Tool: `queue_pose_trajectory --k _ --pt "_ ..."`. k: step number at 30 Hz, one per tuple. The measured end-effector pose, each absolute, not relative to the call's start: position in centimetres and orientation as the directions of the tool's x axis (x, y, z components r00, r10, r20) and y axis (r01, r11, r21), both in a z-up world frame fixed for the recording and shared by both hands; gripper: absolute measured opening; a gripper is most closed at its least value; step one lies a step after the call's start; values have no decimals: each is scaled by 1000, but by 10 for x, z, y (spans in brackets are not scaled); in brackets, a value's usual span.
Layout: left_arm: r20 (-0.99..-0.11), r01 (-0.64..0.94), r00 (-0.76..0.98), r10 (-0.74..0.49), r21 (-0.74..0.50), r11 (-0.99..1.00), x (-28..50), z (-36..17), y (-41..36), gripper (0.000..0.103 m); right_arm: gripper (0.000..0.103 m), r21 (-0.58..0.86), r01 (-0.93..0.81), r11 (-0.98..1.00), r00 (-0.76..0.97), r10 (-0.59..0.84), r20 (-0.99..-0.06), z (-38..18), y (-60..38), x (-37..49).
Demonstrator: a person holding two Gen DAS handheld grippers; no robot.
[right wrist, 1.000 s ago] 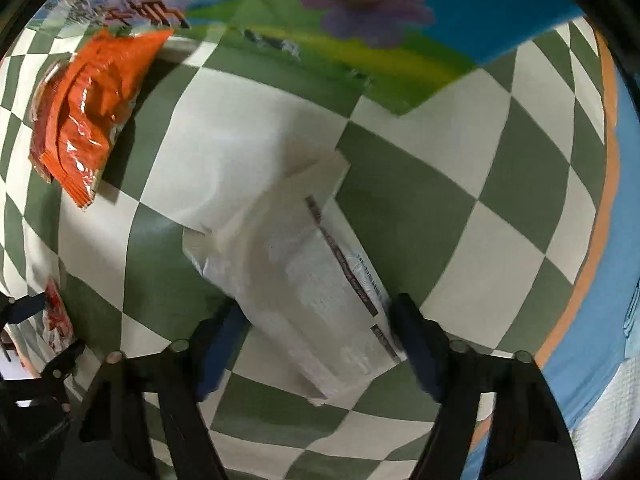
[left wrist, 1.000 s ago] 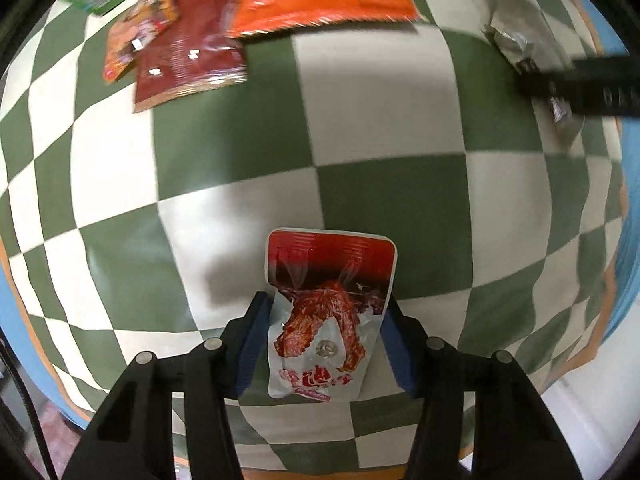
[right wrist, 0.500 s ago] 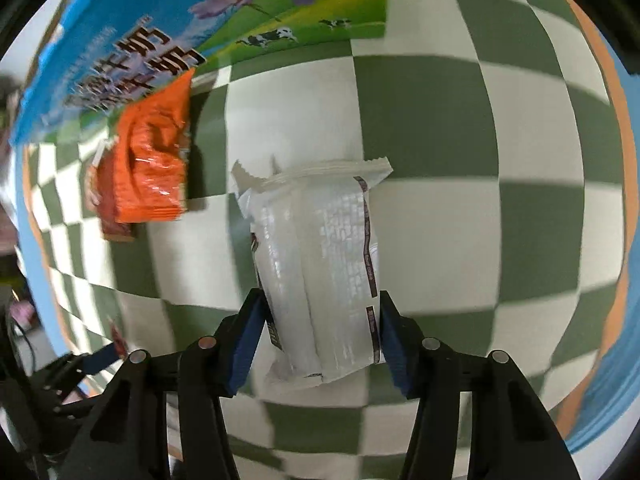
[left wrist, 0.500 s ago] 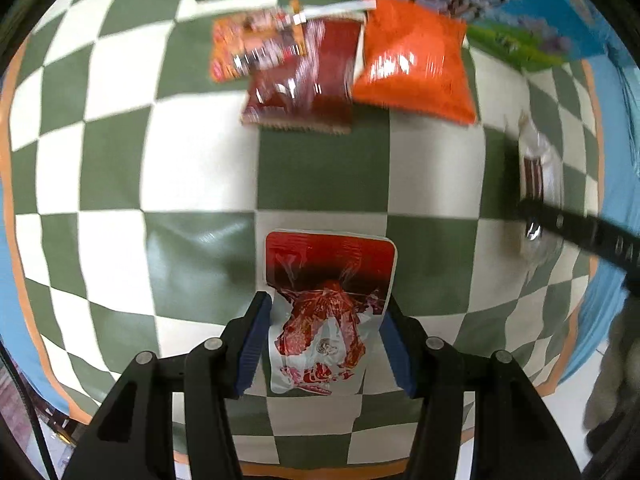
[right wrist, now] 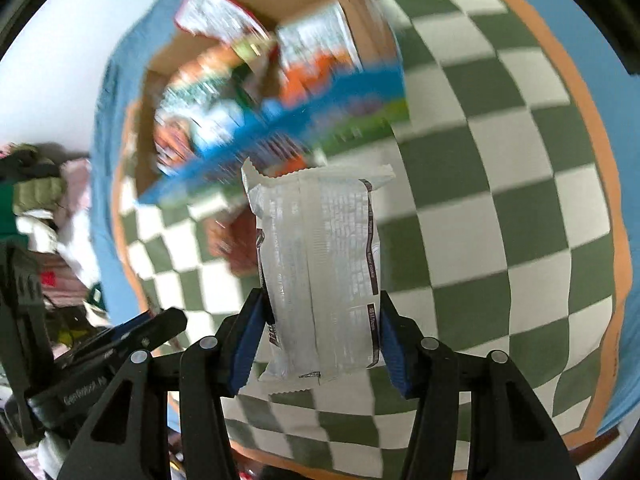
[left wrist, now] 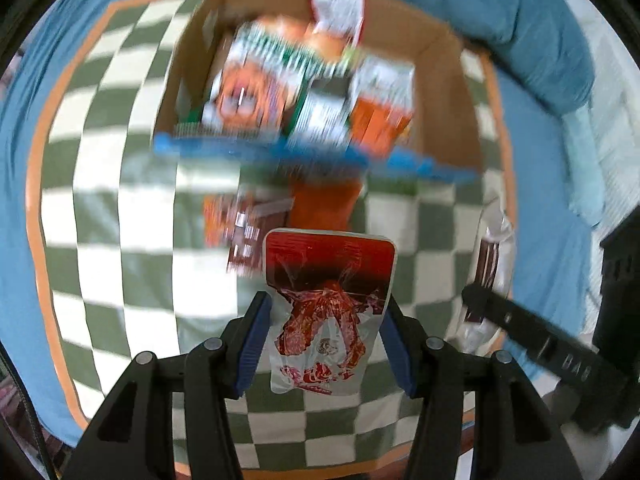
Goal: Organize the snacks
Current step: 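Lift both held packets and carry them over the box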
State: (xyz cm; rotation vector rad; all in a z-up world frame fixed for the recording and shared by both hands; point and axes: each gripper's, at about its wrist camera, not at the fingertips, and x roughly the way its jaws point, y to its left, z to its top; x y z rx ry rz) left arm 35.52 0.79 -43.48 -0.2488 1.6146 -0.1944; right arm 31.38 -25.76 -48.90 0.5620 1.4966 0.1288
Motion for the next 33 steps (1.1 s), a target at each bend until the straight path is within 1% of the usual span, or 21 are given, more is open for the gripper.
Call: queue_pose_trajectory --k 3,5,7,10,16,23,27,29,31,32,33 --pt "-961 -12 -1 -275 -275 961 401 -414 11 51 56 436 237 868 147 411 -900 -456 -255 339" --pt "-967 -3 26 -254 -254 967 429 -414 12 51 56 425 225 877 177 392 -903 -442 -255 354" --pt "-973 3 43 -225 -225 974 451 -411 16 51 56 413 222 883 194 375 -906 -436 -252 374" --pt "-984 -10 46 -170 -171 985 490 -423 24 51 56 382 227 896 213 337 -917 -434 -246 404" --pt "-993 -55 -18 -114 -113 992 541 -463 50 51 56 347 263 900 201 301 -932 -462 -239 447" --pt "-996 -50 -75 -46 -42 998 563 -497 66 51 56 290 299 909 156 253 -955 -508 -241 481" --pt "-992 -52 -114 -45 -40 998 567 -509 68 52 57 259 303 917 121 232 -965 -527 -242 494" --pt "-991 -81 -109 -72 -64 995 567 -510 71 52 58 269 307 913 103 249 -963 -535 -243 499" --pt "-991 -94 -100 -88 -79 992 567 -508 72 52 58 247 303 920 89 231 -969 -539 -243 502" --pt "-990 -99 -100 -95 -85 991 567 -507 73 53 59 239 297 924 91 222 -971 -538 -243 503" --pt "-989 -106 -97 -107 -97 990 566 -505 74 53 63 233 291 928 94 214 -972 -537 -242 504"
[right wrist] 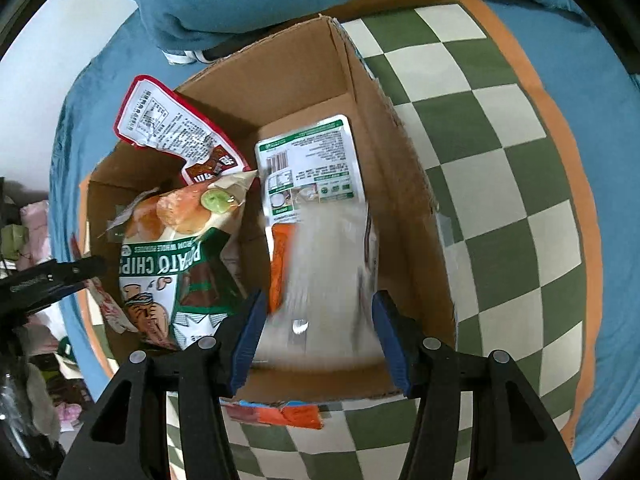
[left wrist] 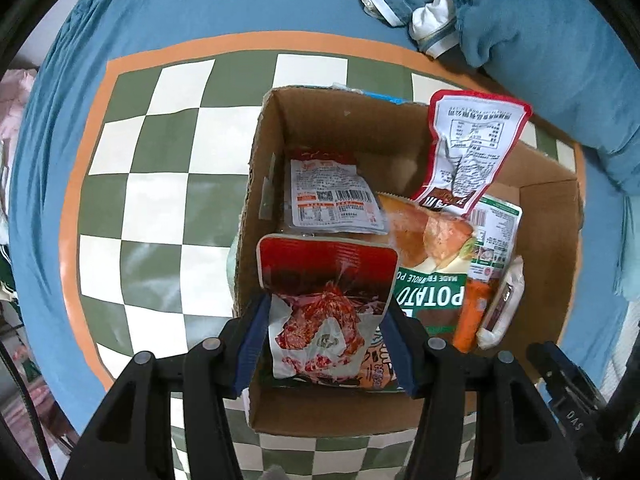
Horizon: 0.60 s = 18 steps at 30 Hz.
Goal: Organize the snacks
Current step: 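Lift both held packets and carry them over the box, then open both tools to release the packets into the box, then withdraw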
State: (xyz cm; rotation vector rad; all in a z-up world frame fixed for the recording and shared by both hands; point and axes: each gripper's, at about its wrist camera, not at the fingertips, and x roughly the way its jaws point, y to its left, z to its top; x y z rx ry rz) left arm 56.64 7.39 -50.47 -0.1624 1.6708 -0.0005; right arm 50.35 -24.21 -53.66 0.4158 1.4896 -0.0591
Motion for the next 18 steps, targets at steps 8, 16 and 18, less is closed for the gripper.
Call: queue_pose_trajectory --k 8,16,18 --pt "-992 -110 -57 -116 -109 988 565 -489 74 74 75 192 219 957 138 165 -977 -510 -232 501" --pt "-992 -91 14 -123 -124 988 554 -457 67 74 79 199 200 959 180 164 -970 -481 -227 487" --pt "-992 -77 36 -117 -119 990 548 -449 63 74 81 199 199 960 191 162 -968 -475 -227 483"
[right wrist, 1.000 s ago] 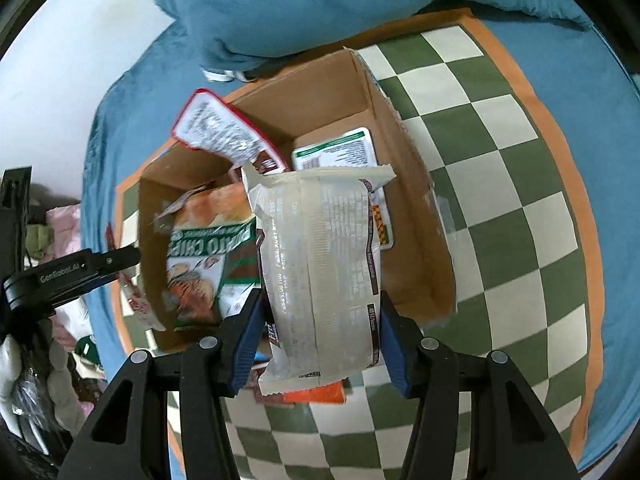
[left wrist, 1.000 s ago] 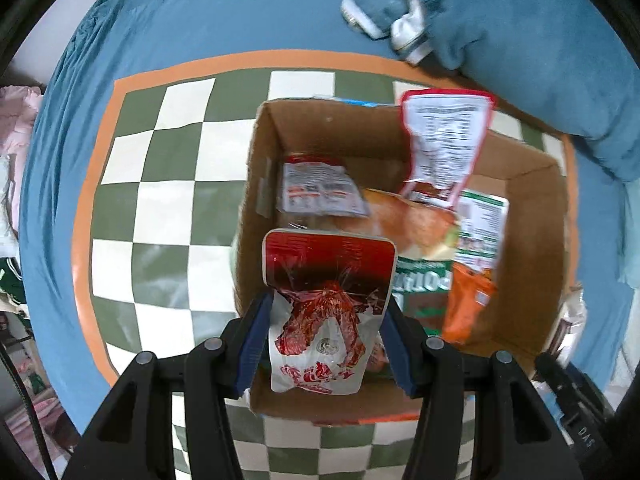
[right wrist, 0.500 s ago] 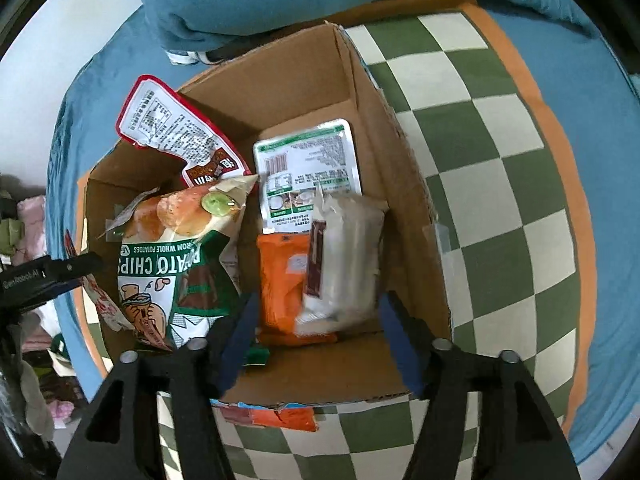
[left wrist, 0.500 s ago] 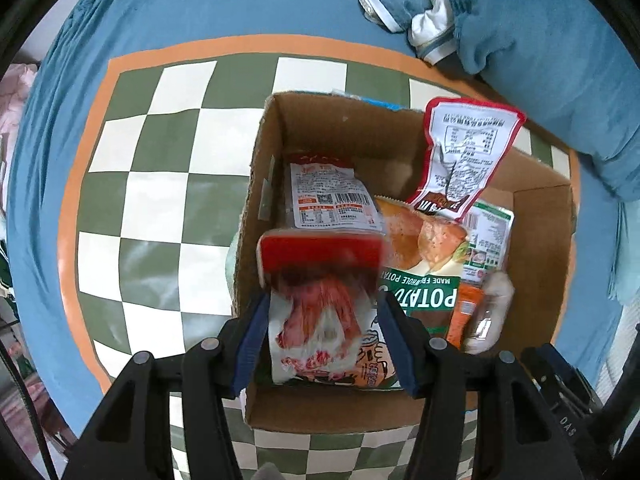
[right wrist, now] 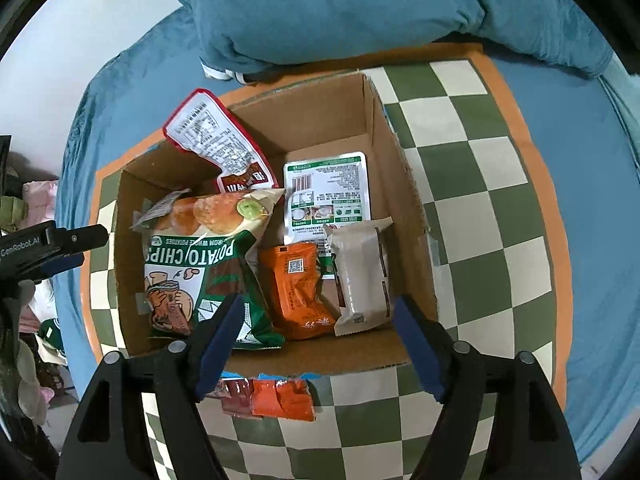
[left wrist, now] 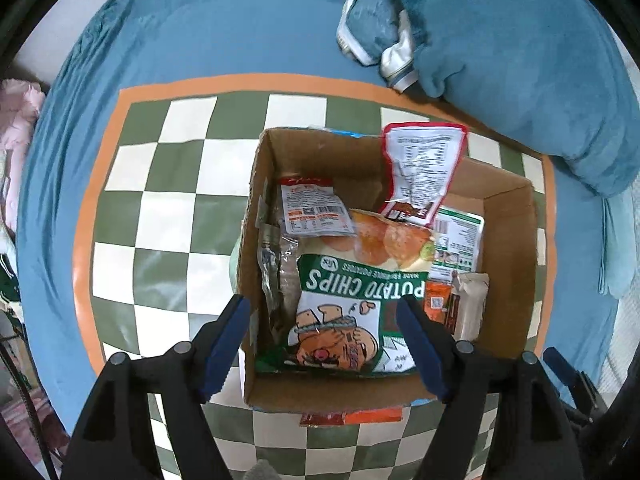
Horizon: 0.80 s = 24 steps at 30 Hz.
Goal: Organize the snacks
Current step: 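Open both tools to release the packets into the box, then withdraw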
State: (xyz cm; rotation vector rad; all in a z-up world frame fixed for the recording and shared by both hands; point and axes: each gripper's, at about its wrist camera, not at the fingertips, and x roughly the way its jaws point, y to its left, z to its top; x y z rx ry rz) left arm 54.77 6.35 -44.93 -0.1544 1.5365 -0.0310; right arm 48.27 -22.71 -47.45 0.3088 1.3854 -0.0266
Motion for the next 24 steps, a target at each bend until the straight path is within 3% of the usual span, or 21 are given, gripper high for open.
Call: queue_pose_trajectory --k 6,9,24 --pt "-989 -42 83 -124 -128 991 514 -431 54 74 90 190 189 963 210 149 -966 -457 -225 466" --pt "-986 -34 105 -127 -131 991 498 -424 51 92 91 179 177 968 235 135 -963 -446 -222 456" --pt "-964 -27 220 -148 -158 987 438 -373 50 99 95 119 95 988 382 74 -921 -368 -194 406"
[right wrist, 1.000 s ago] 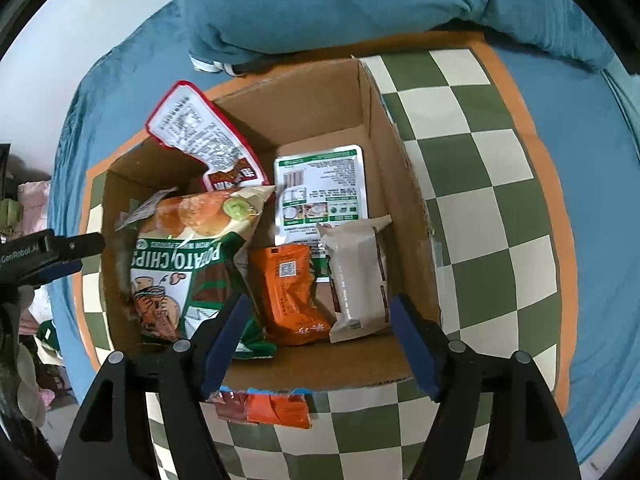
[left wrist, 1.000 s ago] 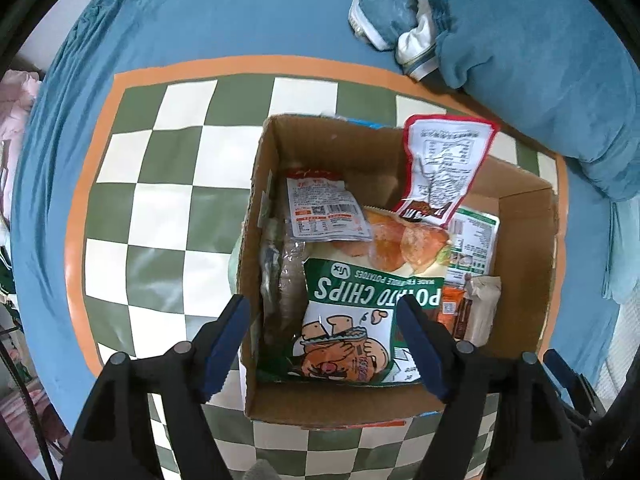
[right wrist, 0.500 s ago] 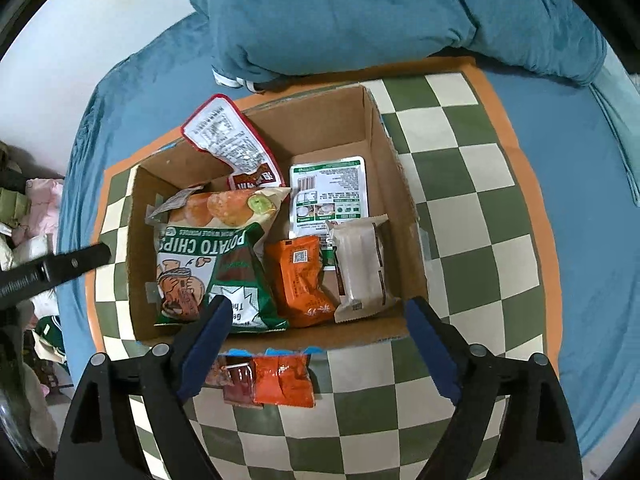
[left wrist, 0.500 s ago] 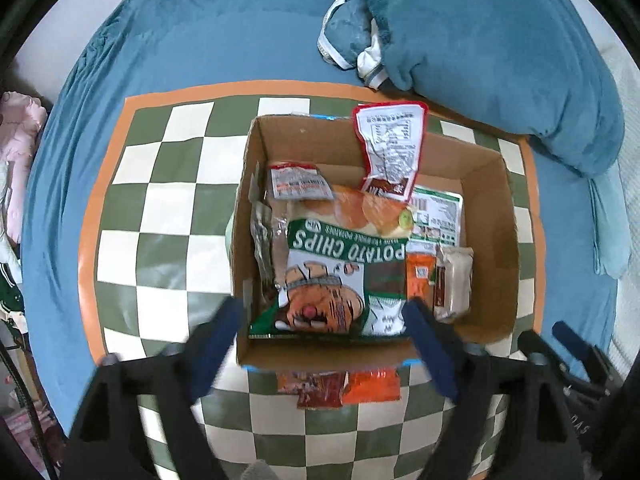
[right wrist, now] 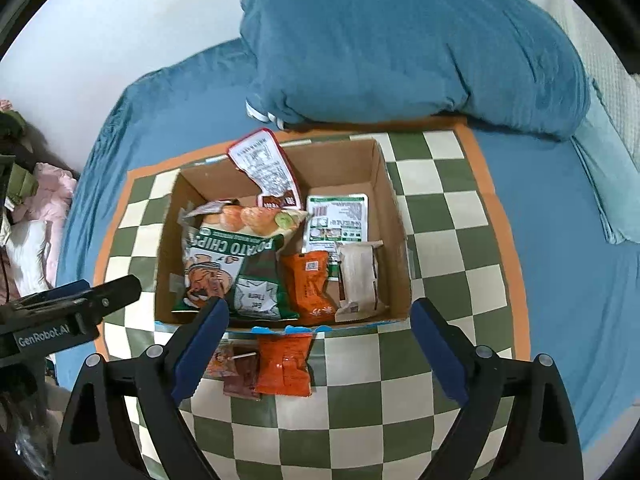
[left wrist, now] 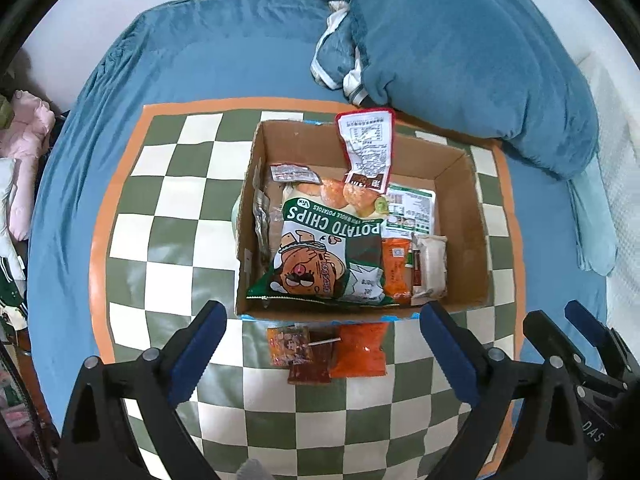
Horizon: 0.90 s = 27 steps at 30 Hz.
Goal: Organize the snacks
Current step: 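Open both tools to release the packets into the box, then withdraw, then grasp the orange packet with the right tool while the left tool grasps the brown packet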
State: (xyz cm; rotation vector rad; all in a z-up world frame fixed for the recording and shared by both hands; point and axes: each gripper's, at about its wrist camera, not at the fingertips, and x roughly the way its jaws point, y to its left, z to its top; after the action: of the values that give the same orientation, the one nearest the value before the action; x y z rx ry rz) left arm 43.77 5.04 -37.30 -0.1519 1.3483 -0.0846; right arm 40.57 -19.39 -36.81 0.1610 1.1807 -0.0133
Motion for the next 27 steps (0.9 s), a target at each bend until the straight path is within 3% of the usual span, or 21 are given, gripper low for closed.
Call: queue_pose_trajectory --k 11,16,21,27 --pt "-944 -17 302 -132 -143 990 411 -329 53 99 96 163 92 982 438 107 -893 -321 -189 377" --pt "-953 -11 298 -52 -58 998 403 -346 56 99 96 214 78 974 441 159 -883 -329 -188 368" --pt "-978 5 204 29 30 1000 392 -402 67 99 96 254 102 962 316 210 -925 -387 -183 364" --pt "-995 21 46 84 85 996 383 -491 82 99 95 289 195 937 126 268 -955 -499 -177 359"
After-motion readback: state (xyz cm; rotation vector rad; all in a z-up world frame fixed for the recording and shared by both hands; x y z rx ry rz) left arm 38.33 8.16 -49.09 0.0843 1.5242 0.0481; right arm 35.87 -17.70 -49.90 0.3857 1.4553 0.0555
